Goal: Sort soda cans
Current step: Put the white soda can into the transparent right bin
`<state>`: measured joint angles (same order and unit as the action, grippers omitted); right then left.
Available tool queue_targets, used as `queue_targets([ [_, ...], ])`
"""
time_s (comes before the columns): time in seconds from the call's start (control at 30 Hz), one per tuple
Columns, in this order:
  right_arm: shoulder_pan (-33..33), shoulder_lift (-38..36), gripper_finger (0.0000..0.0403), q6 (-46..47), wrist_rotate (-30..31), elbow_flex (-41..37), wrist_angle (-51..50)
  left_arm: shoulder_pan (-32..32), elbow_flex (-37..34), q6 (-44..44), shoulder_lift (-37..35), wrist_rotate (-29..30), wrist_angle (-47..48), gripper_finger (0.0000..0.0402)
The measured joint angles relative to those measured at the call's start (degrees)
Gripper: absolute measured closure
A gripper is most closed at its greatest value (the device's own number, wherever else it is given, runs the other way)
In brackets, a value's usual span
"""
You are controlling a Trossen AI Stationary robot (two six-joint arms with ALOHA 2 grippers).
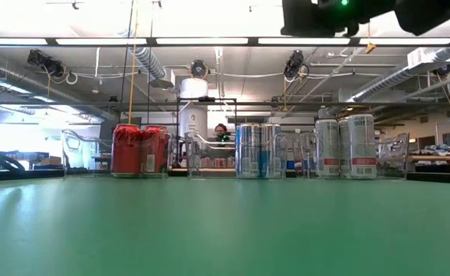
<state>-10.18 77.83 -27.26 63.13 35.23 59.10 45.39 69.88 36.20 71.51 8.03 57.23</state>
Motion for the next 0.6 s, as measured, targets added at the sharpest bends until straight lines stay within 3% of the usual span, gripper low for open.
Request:
queue_targets([
  [0.17,-1.85,1.84,0.023,0.59,-0.03,0.67,-0.29,2.5,13.65,9.45,10.33,-7.94,14.07,0.0401],
  [0.33,-2.84,1.76,0.0202,5.84,-0.02,0.67,-3.56,4.9,24.65,22.13,16.46,-13.03,19.42,0.0388],
  [0.6,-2.97,1.76,0.0164,6.74,-0.41,0.67,-5.14,5.37,28.25,37.64,19.42,-12.57,21.64,0.0316],
])
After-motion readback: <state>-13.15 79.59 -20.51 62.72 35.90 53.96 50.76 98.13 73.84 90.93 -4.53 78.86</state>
